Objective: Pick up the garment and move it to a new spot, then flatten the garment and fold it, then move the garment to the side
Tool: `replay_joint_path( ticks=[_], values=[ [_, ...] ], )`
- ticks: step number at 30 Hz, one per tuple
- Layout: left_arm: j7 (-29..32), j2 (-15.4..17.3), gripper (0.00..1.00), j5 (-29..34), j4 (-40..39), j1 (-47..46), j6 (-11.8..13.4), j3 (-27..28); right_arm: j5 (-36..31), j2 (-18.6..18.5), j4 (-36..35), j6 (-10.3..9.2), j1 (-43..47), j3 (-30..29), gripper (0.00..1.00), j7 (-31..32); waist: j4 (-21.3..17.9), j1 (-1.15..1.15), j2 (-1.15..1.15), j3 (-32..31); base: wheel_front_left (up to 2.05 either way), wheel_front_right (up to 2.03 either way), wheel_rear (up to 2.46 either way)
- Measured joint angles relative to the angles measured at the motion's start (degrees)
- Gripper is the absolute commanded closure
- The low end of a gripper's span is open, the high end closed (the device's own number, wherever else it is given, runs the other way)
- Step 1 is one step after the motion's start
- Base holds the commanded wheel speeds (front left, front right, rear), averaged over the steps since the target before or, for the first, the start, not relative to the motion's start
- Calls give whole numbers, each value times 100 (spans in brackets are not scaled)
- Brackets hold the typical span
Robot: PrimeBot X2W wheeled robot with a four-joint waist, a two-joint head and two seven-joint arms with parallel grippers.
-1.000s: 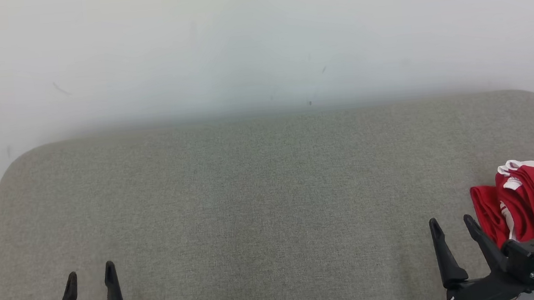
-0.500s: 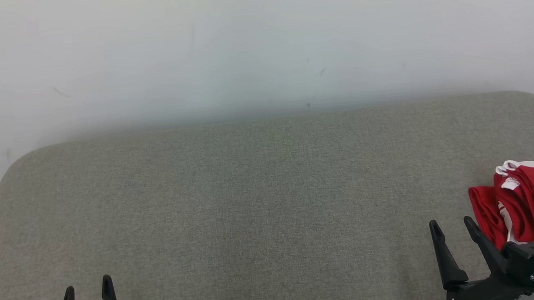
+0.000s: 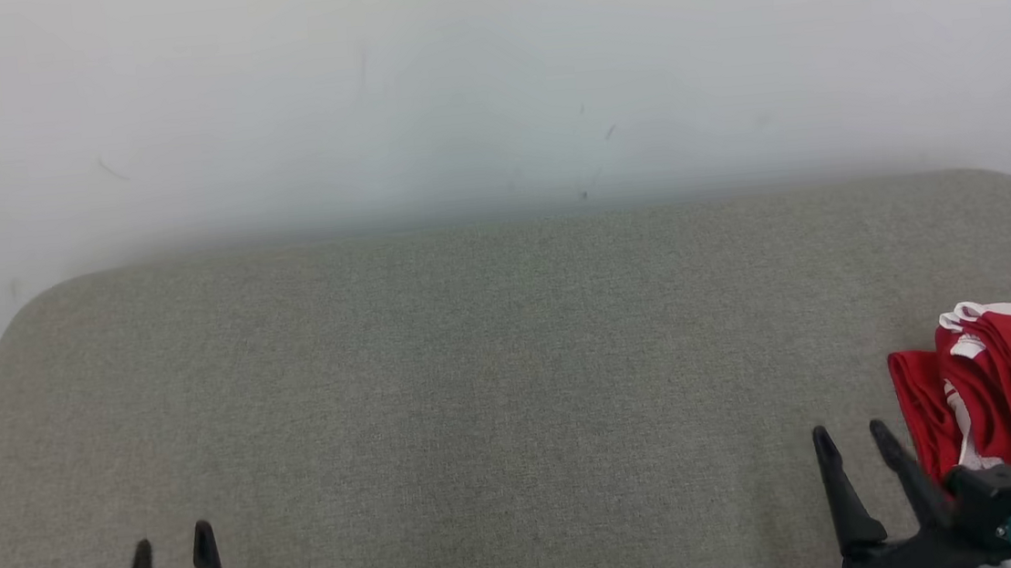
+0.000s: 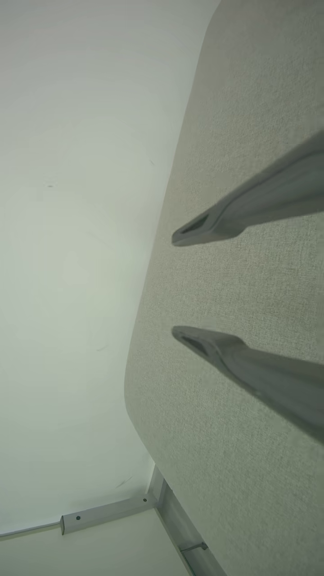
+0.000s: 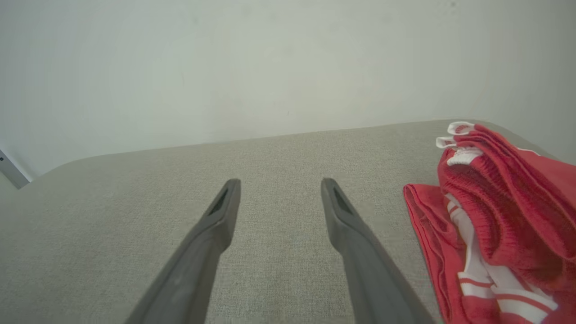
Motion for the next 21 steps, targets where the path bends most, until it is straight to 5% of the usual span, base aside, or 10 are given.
replay_joint_path(
  ticks=[9,21],
  values=[
    [53,-182,100,-18,399,198,-8,-47,25,75,426,0,300,30,100,53,-2,0,0,5,0,0,0],
    [280,-227,100,-920,475,139,-159,134,937,91,476,52,212,-110,100,243,-21,0,0,48,0,0,0]
  ],
)
